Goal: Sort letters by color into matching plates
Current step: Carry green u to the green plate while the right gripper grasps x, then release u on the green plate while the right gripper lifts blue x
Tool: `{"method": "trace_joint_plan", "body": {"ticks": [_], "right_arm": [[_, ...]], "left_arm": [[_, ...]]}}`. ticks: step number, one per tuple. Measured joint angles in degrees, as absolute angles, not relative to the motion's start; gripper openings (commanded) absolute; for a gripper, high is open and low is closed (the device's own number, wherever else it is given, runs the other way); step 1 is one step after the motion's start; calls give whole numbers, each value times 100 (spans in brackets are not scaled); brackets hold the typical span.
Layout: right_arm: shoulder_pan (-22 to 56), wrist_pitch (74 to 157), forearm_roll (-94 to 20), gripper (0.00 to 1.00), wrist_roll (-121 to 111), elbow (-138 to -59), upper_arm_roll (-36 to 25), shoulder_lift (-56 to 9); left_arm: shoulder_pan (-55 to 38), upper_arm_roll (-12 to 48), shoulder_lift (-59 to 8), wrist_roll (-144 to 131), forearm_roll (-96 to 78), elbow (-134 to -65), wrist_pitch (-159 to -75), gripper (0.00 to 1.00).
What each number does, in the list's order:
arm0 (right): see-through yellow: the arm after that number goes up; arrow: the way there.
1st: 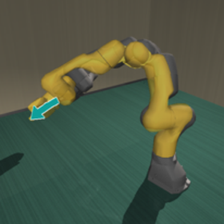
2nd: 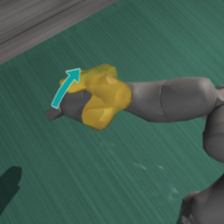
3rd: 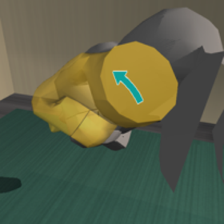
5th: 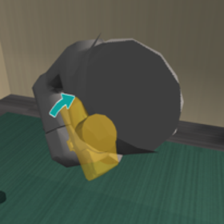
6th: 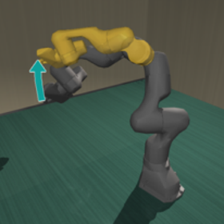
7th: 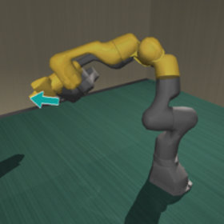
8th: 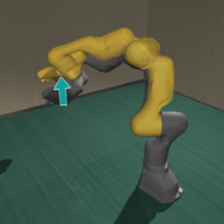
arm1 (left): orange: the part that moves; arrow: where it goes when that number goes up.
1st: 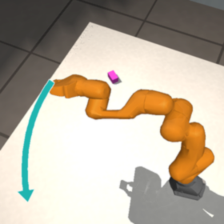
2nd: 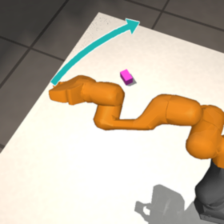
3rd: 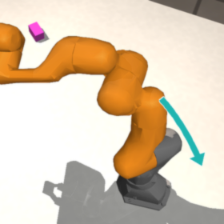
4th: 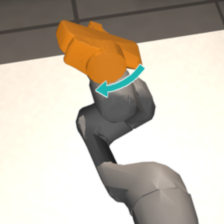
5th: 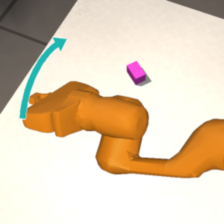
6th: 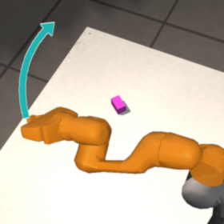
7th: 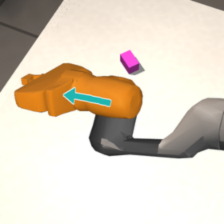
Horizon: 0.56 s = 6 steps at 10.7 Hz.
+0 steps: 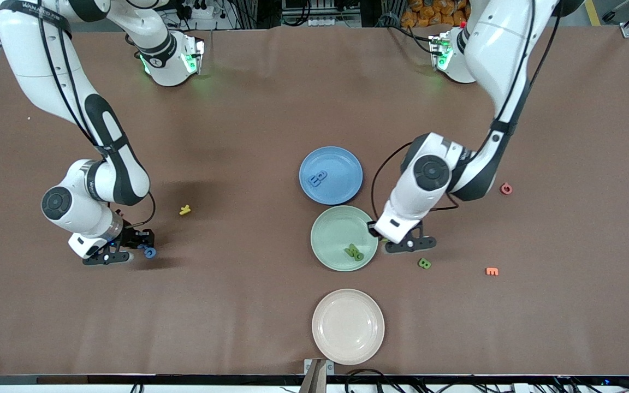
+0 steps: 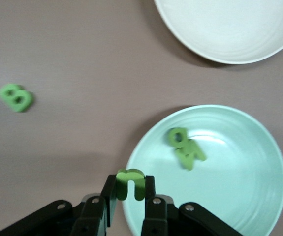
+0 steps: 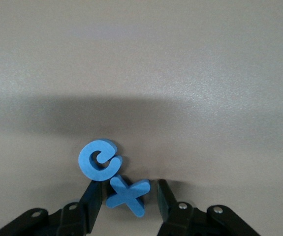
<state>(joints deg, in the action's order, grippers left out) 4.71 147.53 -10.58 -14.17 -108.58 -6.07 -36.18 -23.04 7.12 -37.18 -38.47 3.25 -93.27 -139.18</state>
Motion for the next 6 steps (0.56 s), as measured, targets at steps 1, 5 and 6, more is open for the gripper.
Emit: {"method": "trace_joint_plan", "body": {"ticks": [1, 5, 6], "right_arm": [[471, 14753, -1058, 48, -1417, -10856, -608, -3618], [475, 14753, -1058, 42, -1419, -10855, -607, -3611], [478, 14753, -1058, 39, -1419, -10855, -606, -3609]], "left_arm": [[-2391, 712, -3984, -3956, 325, -9027, -13921, 0], [-2494, 719, -4443, -4247, 91, -8454, -14193, 99], [-2545, 719, -4495, -4394, 70, -8436, -14353, 100]]}}
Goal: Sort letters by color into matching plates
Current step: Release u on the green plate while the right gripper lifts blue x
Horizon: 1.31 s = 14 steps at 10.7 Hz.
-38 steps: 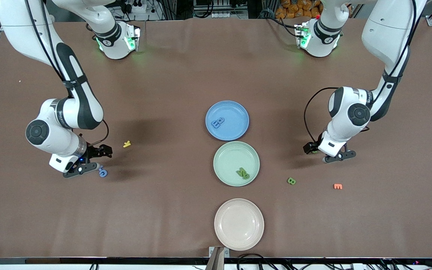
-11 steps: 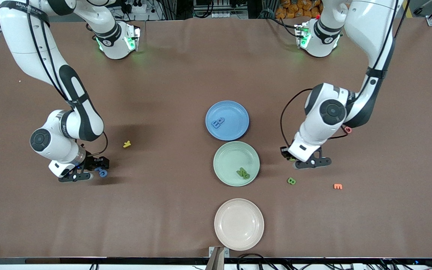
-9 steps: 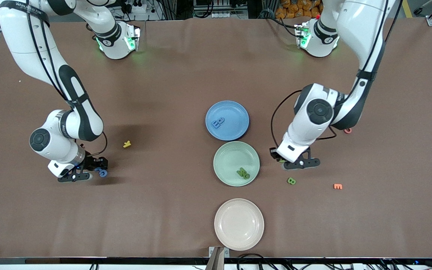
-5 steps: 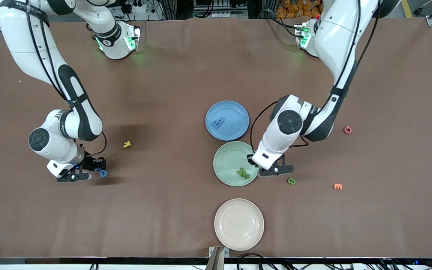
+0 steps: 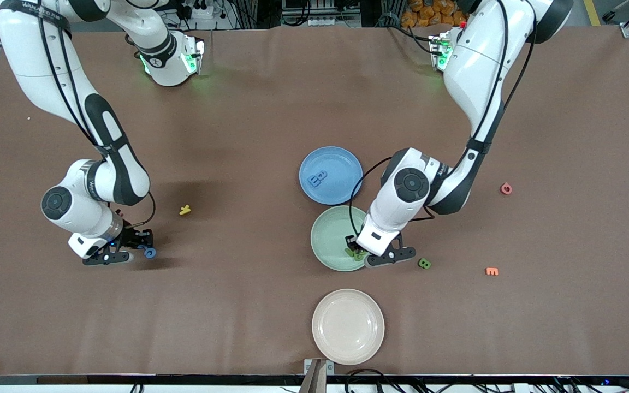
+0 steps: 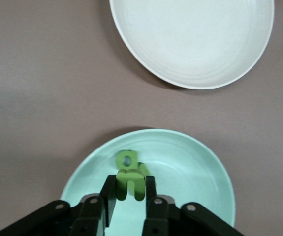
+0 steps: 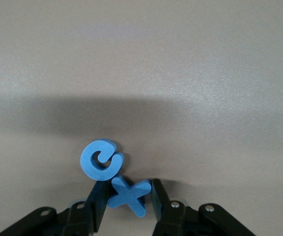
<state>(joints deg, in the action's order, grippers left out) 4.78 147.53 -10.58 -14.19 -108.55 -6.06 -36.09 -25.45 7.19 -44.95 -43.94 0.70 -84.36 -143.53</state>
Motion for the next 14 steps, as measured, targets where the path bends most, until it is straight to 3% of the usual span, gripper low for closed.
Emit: {"method": "trace_joint_plan", "body": {"ticks": [4, 6, 11, 14], "right_arm": [[497, 14825, -1058, 32, -1419, -10907, -605, -3573], [502, 14849, -1058, 31, -1419, -10921, -607, -3570], [529, 14814, -1058, 29, -1416, -10924, -602, -3548], [652, 14259, -1062, 30, -1253, -10917, -598, -3223]], "left_arm": [[-2623, 689, -4502, -4935, 48, -8356, -14460, 100], [-2385, 624, -4346, -4647, 267, -8326, -14003, 100], [-1395, 630, -4048, -1408, 395, -8675, -13602, 100], [-1329, 637, -4049, -247, 396, -8952, -13602, 100]]}}
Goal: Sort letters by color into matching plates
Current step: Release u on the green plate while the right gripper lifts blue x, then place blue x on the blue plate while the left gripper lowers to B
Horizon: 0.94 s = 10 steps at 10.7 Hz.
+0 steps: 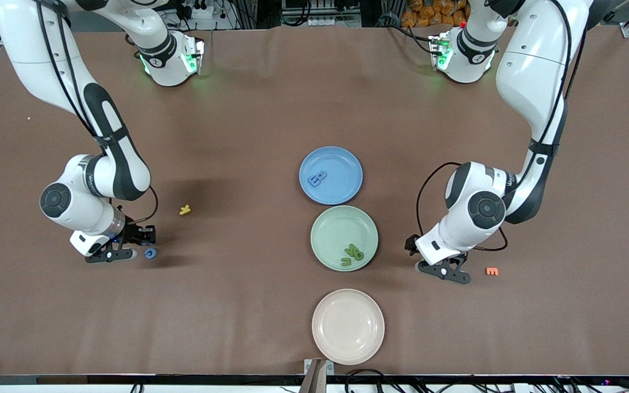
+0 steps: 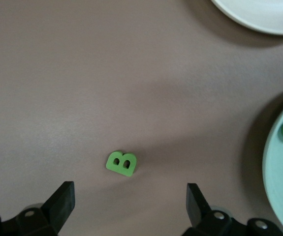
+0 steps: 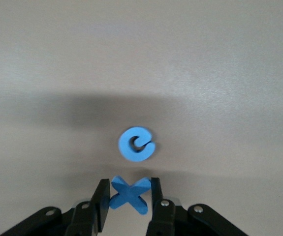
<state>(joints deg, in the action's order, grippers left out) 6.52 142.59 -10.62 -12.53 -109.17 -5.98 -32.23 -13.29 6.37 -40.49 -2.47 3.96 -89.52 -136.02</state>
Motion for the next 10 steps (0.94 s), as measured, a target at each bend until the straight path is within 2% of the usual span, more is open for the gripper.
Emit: {"method": "trace_joint_plan", "body": {"ticks": [3, 7, 10], "right_arm": [[1042, 14006, -1066, 30, -169, -10921, -587, -2979], [2023, 13883, -1066, 30, 1468, -10922, -563, -2893], [2895, 13889, -1070, 30, 2585, -10891, -545, -2885]], "left_arm": [[-1341, 655, -4073, 368, 396, -9019, -13606, 100], [-1311, 653, -4176, 932, 396, -9038, -13686, 100], [-1170, 653, -4363, 1479, 284, -8983, -14044, 100]]}}
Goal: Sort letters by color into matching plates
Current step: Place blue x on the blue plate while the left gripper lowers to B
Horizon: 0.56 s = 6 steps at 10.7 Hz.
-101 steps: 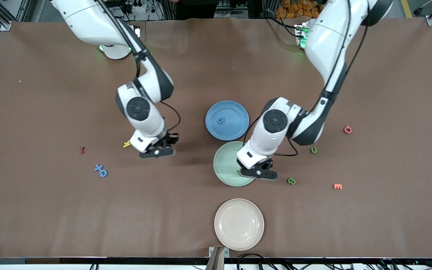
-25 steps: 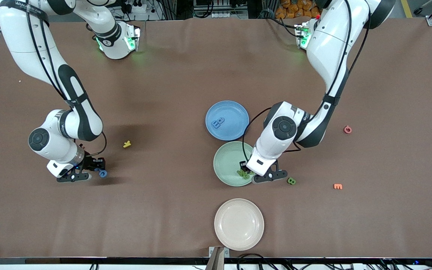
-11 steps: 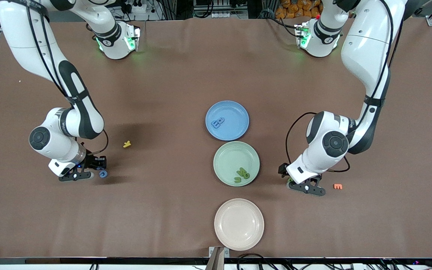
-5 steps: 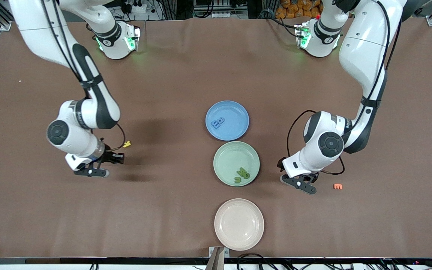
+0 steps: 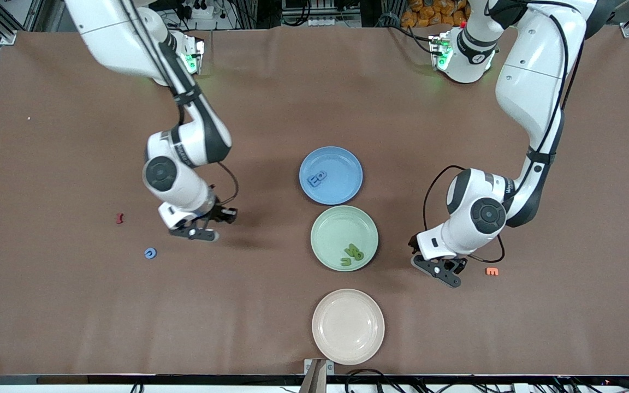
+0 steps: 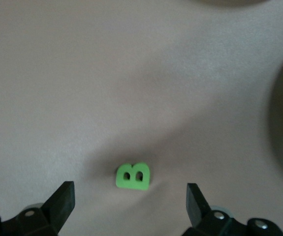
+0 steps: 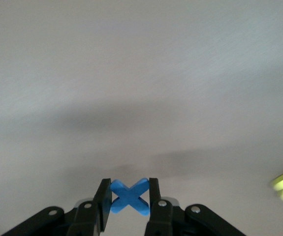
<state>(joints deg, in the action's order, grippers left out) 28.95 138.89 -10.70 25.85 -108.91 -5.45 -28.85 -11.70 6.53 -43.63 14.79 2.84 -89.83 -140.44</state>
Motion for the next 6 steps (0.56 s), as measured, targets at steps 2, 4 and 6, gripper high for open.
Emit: {"method": "trace_joint_plan", "body": {"ticks": [2, 4, 6], "right_arm": [[3494, 13895, -1090, 30, 3211, -10777, -538, -2880], [4009, 13894, -1103, 30, 3733, -10616, -534, -2884], [4436, 13892, -1107, 30, 4127, -10492, -525, -2925]], "left_arm": [[-1152, 654, -4490, 1762, 261, -8870, -14210, 100], [-1136, 654, -4522, 2025, 258, -8799, -14214, 100], [-1115, 655, -4525, 2216, 256, -8787, -14213, 96]]}}
